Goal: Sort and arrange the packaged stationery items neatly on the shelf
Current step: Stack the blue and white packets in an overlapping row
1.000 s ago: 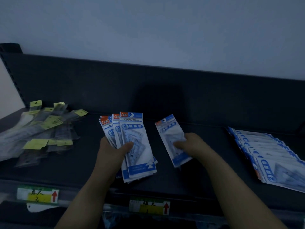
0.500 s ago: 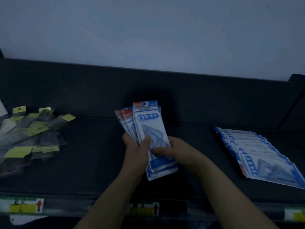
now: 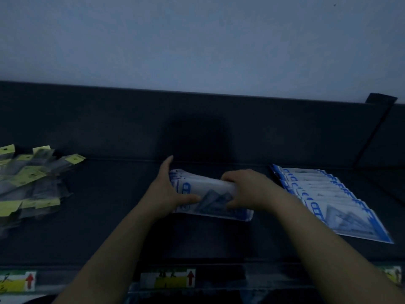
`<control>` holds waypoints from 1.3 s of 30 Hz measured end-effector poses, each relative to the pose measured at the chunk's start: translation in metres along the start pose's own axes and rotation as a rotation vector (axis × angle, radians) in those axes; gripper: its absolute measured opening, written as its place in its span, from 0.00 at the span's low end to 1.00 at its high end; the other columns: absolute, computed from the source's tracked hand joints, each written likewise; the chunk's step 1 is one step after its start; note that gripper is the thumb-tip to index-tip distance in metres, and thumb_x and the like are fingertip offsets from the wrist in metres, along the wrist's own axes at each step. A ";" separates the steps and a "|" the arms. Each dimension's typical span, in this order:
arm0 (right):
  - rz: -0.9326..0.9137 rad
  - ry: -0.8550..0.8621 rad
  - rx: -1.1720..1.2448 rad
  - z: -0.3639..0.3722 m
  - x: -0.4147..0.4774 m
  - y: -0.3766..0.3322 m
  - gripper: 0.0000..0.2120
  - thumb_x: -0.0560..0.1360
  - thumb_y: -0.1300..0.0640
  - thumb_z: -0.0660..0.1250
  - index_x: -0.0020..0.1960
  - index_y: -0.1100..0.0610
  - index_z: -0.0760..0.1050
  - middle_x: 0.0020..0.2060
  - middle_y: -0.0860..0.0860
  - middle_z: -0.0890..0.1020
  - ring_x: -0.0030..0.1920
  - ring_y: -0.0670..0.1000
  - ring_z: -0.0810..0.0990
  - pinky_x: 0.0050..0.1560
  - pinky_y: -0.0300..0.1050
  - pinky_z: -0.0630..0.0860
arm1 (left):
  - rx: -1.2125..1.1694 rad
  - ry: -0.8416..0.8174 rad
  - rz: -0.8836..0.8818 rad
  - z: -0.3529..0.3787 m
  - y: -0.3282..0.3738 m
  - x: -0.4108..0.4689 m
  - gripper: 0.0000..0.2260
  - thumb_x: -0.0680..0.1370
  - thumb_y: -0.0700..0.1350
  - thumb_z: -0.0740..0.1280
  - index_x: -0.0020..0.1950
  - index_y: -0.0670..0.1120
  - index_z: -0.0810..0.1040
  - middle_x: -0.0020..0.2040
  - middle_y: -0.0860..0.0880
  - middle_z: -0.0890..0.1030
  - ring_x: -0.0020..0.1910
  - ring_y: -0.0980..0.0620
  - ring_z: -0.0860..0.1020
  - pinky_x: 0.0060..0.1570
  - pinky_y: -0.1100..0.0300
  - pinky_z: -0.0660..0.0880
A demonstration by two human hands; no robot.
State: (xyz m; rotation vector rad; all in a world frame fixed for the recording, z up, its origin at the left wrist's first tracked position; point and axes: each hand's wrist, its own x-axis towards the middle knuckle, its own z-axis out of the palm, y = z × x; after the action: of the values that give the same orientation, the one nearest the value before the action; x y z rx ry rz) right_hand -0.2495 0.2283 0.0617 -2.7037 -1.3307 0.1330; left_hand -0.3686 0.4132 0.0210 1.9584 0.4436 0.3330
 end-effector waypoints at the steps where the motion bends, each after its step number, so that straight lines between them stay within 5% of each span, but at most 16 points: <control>1: 0.034 0.018 0.059 0.003 -0.003 0.007 0.18 0.63 0.46 0.75 0.50 0.45 0.72 0.45 0.42 0.79 0.46 0.47 0.77 0.43 0.44 0.75 | -0.003 -0.016 -0.013 0.002 -0.001 0.001 0.51 0.62 0.43 0.81 0.77 0.55 0.53 0.62 0.54 0.71 0.50 0.59 0.76 0.45 0.71 0.74; 4: 0.137 0.084 0.383 0.016 -0.017 0.025 0.18 0.61 0.49 0.79 0.47 0.48 0.76 0.41 0.44 0.81 0.41 0.44 0.80 0.41 0.45 0.79 | 0.014 -0.015 -0.034 0.005 -0.006 0.005 0.33 0.62 0.41 0.81 0.62 0.49 0.70 0.51 0.51 0.80 0.43 0.59 0.79 0.36 0.71 0.75; 9: 0.199 0.192 0.778 0.044 -0.034 0.025 0.19 0.62 0.60 0.80 0.49 0.54 0.76 0.40 0.50 0.83 0.36 0.43 0.81 0.36 0.38 0.79 | 0.156 0.038 -0.007 0.016 -0.005 0.006 0.19 0.64 0.42 0.80 0.46 0.44 0.74 0.39 0.49 0.80 0.33 0.58 0.76 0.28 0.69 0.69; 15: 0.206 0.236 0.821 0.023 -0.078 0.061 0.19 0.61 0.62 0.80 0.49 0.55 0.78 0.38 0.51 0.84 0.34 0.42 0.79 0.40 0.37 0.76 | 0.092 -0.053 -0.005 0.047 0.023 -0.007 0.20 0.62 0.42 0.81 0.47 0.44 0.75 0.38 0.48 0.82 0.32 0.56 0.79 0.31 0.62 0.76; 19: 0.269 0.210 0.886 -0.001 -0.123 0.110 0.22 0.61 0.65 0.80 0.52 0.55 0.78 0.39 0.50 0.85 0.34 0.43 0.79 0.40 0.34 0.75 | 0.011 -0.102 0.049 0.101 0.055 -0.015 0.21 0.62 0.41 0.81 0.47 0.45 0.73 0.38 0.49 0.82 0.31 0.59 0.78 0.28 0.66 0.74; 23: 0.361 0.175 0.904 -0.009 -0.159 0.167 0.23 0.60 0.62 0.80 0.53 0.53 0.79 0.46 0.54 0.85 0.42 0.52 0.82 0.51 0.47 0.77 | -0.030 -0.155 0.064 0.167 0.078 -0.014 0.22 0.62 0.40 0.81 0.48 0.46 0.72 0.40 0.50 0.81 0.33 0.58 0.78 0.34 0.64 0.76; 25: 0.408 0.143 0.915 -0.010 -0.171 0.193 0.24 0.60 0.63 0.80 0.54 0.53 0.79 0.42 0.52 0.86 0.40 0.49 0.83 0.46 0.40 0.78 | -0.032 -0.188 0.033 0.198 0.085 -0.014 0.22 0.63 0.40 0.80 0.49 0.46 0.72 0.43 0.50 0.81 0.37 0.57 0.79 0.37 0.62 0.77; 27: 0.440 0.103 0.942 -0.008 -0.178 0.216 0.23 0.62 0.66 0.79 0.53 0.51 0.79 0.40 0.49 0.86 0.39 0.45 0.83 0.46 0.36 0.77 | -0.020 -0.220 0.007 0.225 0.090 -0.014 0.21 0.65 0.40 0.79 0.50 0.47 0.71 0.45 0.51 0.80 0.38 0.58 0.78 0.33 0.67 0.74; 29: 0.455 0.068 0.949 -0.002 -0.179 0.237 0.23 0.61 0.66 0.79 0.53 0.51 0.80 0.47 0.51 0.86 0.47 0.49 0.84 0.56 0.43 0.77 | 0.007 -0.221 -0.004 0.245 0.093 -0.013 0.22 0.66 0.41 0.79 0.52 0.48 0.70 0.45 0.53 0.78 0.38 0.61 0.76 0.27 0.73 0.68; 35: 0.400 0.060 0.926 0.001 -0.153 0.272 0.23 0.63 0.64 0.79 0.55 0.49 0.79 0.49 0.48 0.85 0.52 0.49 0.83 0.59 0.43 0.75 | 0.026 -0.105 -0.015 0.269 0.103 0.000 0.25 0.68 0.40 0.78 0.59 0.46 0.69 0.48 0.52 0.77 0.39 0.61 0.75 0.31 0.71 0.69; 39: 0.355 0.006 0.819 -0.002 -0.137 0.284 0.29 0.57 0.52 0.82 0.56 0.44 0.78 0.52 0.50 0.83 0.53 0.54 0.82 0.62 0.52 0.75 | 0.091 -0.073 -0.050 0.271 0.105 0.007 0.27 0.68 0.43 0.78 0.61 0.46 0.67 0.52 0.51 0.76 0.44 0.55 0.76 0.38 0.64 0.71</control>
State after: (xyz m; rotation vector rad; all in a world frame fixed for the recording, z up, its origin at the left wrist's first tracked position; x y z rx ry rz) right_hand -0.1102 -0.0524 0.0243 -2.1658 -0.5709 0.5604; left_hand -0.2313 0.1571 0.0059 2.0374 0.4662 0.2114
